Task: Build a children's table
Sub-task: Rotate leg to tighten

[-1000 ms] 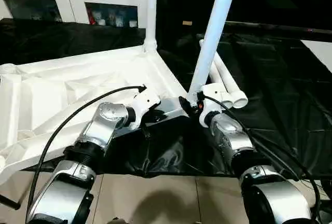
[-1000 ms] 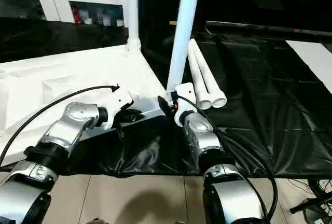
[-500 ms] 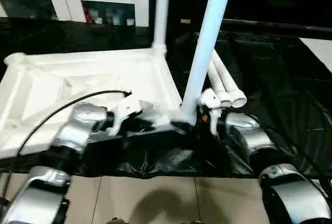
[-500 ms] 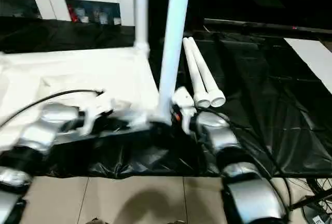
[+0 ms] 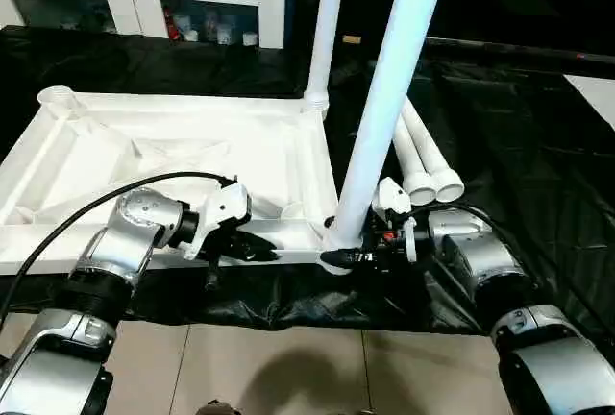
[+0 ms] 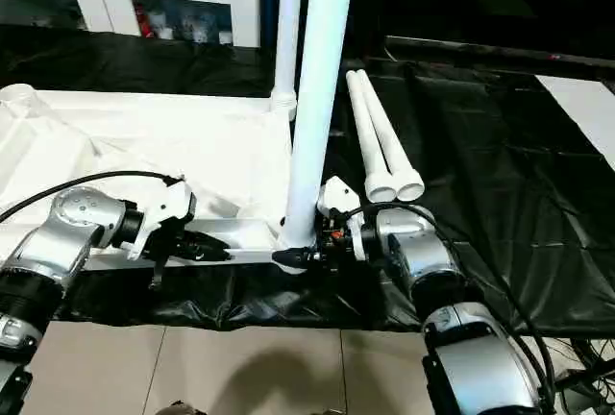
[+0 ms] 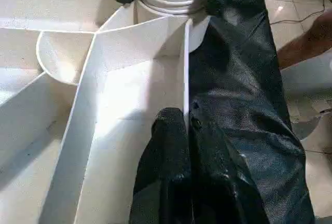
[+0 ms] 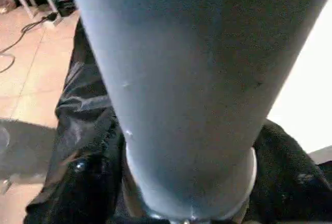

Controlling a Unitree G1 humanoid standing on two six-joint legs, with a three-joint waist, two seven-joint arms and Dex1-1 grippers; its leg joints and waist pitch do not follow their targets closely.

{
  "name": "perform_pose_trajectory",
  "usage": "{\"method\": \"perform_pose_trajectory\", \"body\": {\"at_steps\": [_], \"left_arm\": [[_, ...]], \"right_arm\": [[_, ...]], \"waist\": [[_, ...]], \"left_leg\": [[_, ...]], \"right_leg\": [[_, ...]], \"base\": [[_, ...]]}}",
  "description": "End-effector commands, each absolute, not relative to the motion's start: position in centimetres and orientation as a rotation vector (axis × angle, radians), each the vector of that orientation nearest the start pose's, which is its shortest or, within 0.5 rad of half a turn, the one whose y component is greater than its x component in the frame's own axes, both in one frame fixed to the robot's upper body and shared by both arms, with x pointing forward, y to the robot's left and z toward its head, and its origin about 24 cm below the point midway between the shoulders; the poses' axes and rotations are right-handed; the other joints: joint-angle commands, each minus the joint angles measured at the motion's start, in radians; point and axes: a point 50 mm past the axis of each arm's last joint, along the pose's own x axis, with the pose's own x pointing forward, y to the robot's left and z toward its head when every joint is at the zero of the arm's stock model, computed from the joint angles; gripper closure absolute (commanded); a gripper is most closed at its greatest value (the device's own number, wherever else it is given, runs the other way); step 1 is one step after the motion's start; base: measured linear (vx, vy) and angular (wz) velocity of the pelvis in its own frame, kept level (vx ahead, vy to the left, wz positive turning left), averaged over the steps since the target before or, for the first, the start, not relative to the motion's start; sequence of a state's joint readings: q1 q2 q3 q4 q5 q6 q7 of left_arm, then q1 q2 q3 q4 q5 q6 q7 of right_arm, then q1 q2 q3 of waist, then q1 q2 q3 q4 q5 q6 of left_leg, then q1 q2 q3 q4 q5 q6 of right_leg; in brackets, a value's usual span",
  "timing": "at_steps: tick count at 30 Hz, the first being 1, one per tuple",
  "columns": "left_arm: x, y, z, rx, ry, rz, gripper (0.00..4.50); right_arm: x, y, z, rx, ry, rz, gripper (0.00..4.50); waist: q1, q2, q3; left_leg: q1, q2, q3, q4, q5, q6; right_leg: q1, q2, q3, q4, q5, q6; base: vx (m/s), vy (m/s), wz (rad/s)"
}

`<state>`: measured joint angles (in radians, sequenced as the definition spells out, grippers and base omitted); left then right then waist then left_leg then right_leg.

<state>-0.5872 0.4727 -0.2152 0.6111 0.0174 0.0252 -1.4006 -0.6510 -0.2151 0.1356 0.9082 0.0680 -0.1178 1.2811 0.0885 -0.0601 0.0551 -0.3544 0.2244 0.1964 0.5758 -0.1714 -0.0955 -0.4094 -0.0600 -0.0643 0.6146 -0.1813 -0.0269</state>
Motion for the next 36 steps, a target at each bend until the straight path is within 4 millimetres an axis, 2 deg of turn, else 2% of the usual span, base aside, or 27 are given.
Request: {"method": "perform_pose_trajectory", "body": {"at_steps": [1, 4, 5, 6, 9, 10, 12, 13, 14, 16, 18, 19, 20, 24, 25, 26, 27, 28, 29, 30, 31, 33, 36], "left_arm": [[31.3, 14.8, 6.2, 0.4, 0.409, -1.444, 4.5], [31.6, 14.5, 6.1, 0.399, 0.4, -1.388, 4.5], [32.5, 13.5, 6.0, 0.378, 0.377, -1.282, 4.5], [32.6, 13.4, 6.0, 0.375, 0.373, -1.268, 4.5], [33.6, 11.5, 6.0, 0.355, 0.354, -1.138, 4.5], [33.6, 11.5, 6.0, 0.355, 0.354, -1.138, 4.5], [34.2, 9.3, 6.2, 0.327, 0.318, -1.041, 4.5], [34.3, 8.7, 6.3, 0.322, 0.31, -1.033, 4.5], [34.3, 8.3, 6.3, 0.32, 0.302, -1.027, 4.5], [34.3, 7.7, 6.4, 0.329, 0.292, -1.039, 4.5], [34.2, 7.6, 6.4, 0.344, 0.287, -1.048, 4.5], [34.2, 7.6, 6.4, 0.351, 0.283, -1.055, 4.5], [34.2, 7.6, 6.4, 0.351, 0.281, -1.065, 4.5], [33.5, 9.1, 6.4, 0.39, 0.284, -1.158, 4.5], [33.5, 9.2, 6.4, 0.392, 0.285, -1.162, 4.5], [33.3, 10.0, 6.2, 0.42, 0.299, -1.193, 4.5], [33.1, 10.3, 6.1, 0.433, 0.309, -1.213, 4.5], [33.0, 10.6, 6.1, 0.442, 0.316, -1.227, 4.5], [32.9, 11.1, 6.0, 0.468, 0.329, -1.245, 4.5], [32.7, 11.6, 5.9, 0.485, 0.344, -1.262, 4.5], [32.7, 12.2, 5.9, 0.499, 0.358, -1.273, 4.5], [32.7, 12.9, 6.0, 0.524, 0.368, -1.286, 4.5], [32.4, 13.5, 6.1, 0.534, 0.381, -1.331, 4.5]], "right_arm": [[31.7, -9.5, 3.2, -0.126, 0.293, 1.377, 1.65], [31.9, -9.2, 3.0, -0.098, 0.274, 1.293, 1.75], [32.5, -8.7, 2.5, -0.059, 0.265, 1.135, 1.77], [32.5, -8.6, 2.5, -0.053, 0.264, 1.114, 1.79], [33.5, -7.8, 1.8, -0.007, 0.281, 0.854, 1.81], [33.5, -7.8, 1.8, -0.007, 0.281, 0.854, 1.81], [34.1, -6.4, 1.7, 0.05, 0.294, 0.662, 1.81], [34.2, -5.9, 1.9, 0.06, 0.284, 0.642, 1.81], [34.2, -5.4, 2.0, 0.061, 0.275, 0.635, 1.81], [34.3, -4.6, 2.6, 0.034, 0.235, 0.645, 1.81], [34.3, -4.4, 2.9, 0.013, 0.205, 0.652, 1.81], [34.4, -4.4, 3.0, 0.009, 0.195, 0.659, 1.26], [34.4, -4.4, 3.1, 0.012, 0.187, 0.664, 1.26], [34.7, -6.4, 3.5, 0.006, 0.167, 0.734, 0.75], [34.8, -6.5, 3.5, 0.004, 0.167, 0.736, 0.75], [34.9, -7.4, 3.6, -0.021, 0.178, 0.768, 0.66], [34.9, -7.9, 3.6, -0.041, 0.183, 0.79, 0.54], [34.9, -8.2, 3.6, -0.055, 0.187, 0.805, 0.54], [34.9, -8.7, 3.7, -0.075, 0.191, 0.842, 0.54], [34.8, -9.2, 3.8, -0.095, 0.193, 0.876, 0.54], [34.8, -9.7, 3.9, -0.113, 0.198, 0.913, 0.54], [34.7, -10.3, 4.1, -0.133, 0.207, 0.979, 0.54], [34.3, -10.9, 4.3, -0.173, 0.223, 1.079, 0.54]], "waist": [[-0.001, 0.0, -0.062], [-0.005, -0.003, -0.06], [-0.008, -0.003, -0.058], [-0.01, -0.005, -0.057], [-0.013, -0.005, -0.057], [-0.015, -0.005, -0.058], [-0.017, -0.005, -0.058], [-0.017, -0.004, -0.059], [-0.017, 0.001, -0.061], [-0.014, -0.002, -0.066], [-0.012, -0.004, -0.068], [-0.011, -0.003, -0.068], [-0.01, -0.005, -0.068], [-0.01, -0.004, -0.067], [-0.011, -0.004, -0.067], [-0.012, -0.002, -0.066], [-0.013, -0.003, -0.069], [-0.013, -0.003, -0.068], [-0.016, 0.001, -0.067], [-0.015, -0.001, -0.07], [-0.016, 0.002, -0.071], [-0.017, 0.001, -0.071], [-0.011, 0.0, -0.069]], "left_leg": [[0.008, 0.02, -0.004, -0.06, -0.183, 0.039], [0.011, 0.018, -0.006, -0.061, -0.211, 0.025], [0.011, 0.017, -0.008, -0.063, -0.219, 0.017], [0.016, 0.015, -0.009, -0.063, -0.229, 0.007], [0.018, 0.015, -0.011, -0.065, -0.24, -0.006], [0.018, 0.015, -0.01, -0.064, -0.238, -0.008], [0.017, 0.014, -0.01, -0.064, -0.233, -0.006], [0.019, 0.014, -0.009, -0.063, -0.232, -0.007], [0.017, 0.013, -0.01, -0.063, -0.231, -0.009], [0.011, 0.012, -0.008, -0.061, -0.208, 0.008], [0.006, 0.01, -0.007, -0.059, -0.184, 0.024], [0.007, 0.01, -0.006, -0.059, -0.176, 0.028], [0.006, 0.009, -0.005, -0.058, -0.166, 0.037], [0.004, 0.011, -0.005, -0.058, -0.17, 0.049], [0.004, 0.011, -0.006, -0.059, -0.17, 0.049], [0.005, 0.012, -0.005, -0.058, -0.17, 0.051], [0.003, 0.013, -0.007, -0.058, -0.162, 0.054], [0.003, 0.013, -0.007, -0.057, -0.159, 0.056], [0.003, 0.013, -0.005, -0.057, -0.153, 0.058], [0.003, 0.013, -0.006, -0.056, -0.145, 0.061], [0.003, 0.014, -0.005, -0.055, -0.142, 0.064], [0.002, 0.015, -0.004, -0.052, -0.126, 0.077], [0.003, 0.017, -0.001, -0.051, -0.139, 0.075]], "right_leg": [[0.048, -0.076, 0.049, -0.066, -0.225, -0.2], [0.045, -0.077, 0.05, -0.074, -0.289, -0.179], [0.044, -0.078, 0.05, -0.078, -0.32, -0.168], [0.04, -0.079, 0.051, -0.083, -0.352, -0.159], [0.038, -0.079, 0.05, -0.089, -0.392, -0.143], [0.038, -0.08, 0.051, -0.088, -0.389, -0.142], [0.036, -0.078, 0.051, -0.088, -0.38, -0.14], [0.035, -0.078, 0.051, -0.089, -0.376, -0.139], [0.037, -0.077, 0.05, -0.088, -0.354, -0.141], [0.043, -0.073, 0.05, -0.078, -0.268, -0.147], [0.048, -0.075, 0.051, -0.072, -0.224, -0.155], [0.048, -0.074, 0.051, -0.071, -0.211, -0.157], [0.048, -0.073, 0.051, -0.07, -0.191, -0.163], [0.051, -0.075, 0.05, -0.07, -0.198, -0.17], [0.051, -0.074, 0.05, -0.07, -0.198, -0.171], [0.05, -0.075, 0.05, -0.07, -0.194, -0.175], [0.054, -0.075, 0.05, -0.067, -0.178, -0.181], [0.053, -0.075, 0.049, -0.067, -0.171, -0.184], [0.051, -0.075, 0.051, -0.065, -0.16, -0.192], [0.055, -0.073, 0.049, -0.062, -0.138, -0.2], [0.054, -0.073, 0.05, -0.058, -0.118, -0.207], [0.055, -0.071, 0.05, -0.052, -0.066, -0.229], [0.056, -0.071, 0.048, -0.054, -0.085, -0.235]], "base": [[0.0, 0.0, 0.0], [0.0, 0.0, 0.0], [0.0, 0.0, 0.0], [0.0, 0.0, 0.0], [0.0, 0.0, 0.0], [0.0, 0.0, 0.0], [0.0, 0.0, 0.0], [0.0, 0.0, 0.0], [0.0, 0.0, 0.0], [0.0, 0.0, 0.0], [0.0, 0.0, 0.0], [0.0, 0.0, 0.0], [0.0, 0.0, 0.0], [0.0, 0.0, 0.0], [0.0, 0.0, 0.0], [0.0, 0.0, 0.0], [0.0, 0.0, 0.0], [0.0, 0.0, 0.0], [0.0, 0.0, 0.0], [0.0, 0.0, 0.0], [0.0, 0.0, 0.0], [0.0, 0.0, 0.0], [0.0, 0.0, 0.0]]}}
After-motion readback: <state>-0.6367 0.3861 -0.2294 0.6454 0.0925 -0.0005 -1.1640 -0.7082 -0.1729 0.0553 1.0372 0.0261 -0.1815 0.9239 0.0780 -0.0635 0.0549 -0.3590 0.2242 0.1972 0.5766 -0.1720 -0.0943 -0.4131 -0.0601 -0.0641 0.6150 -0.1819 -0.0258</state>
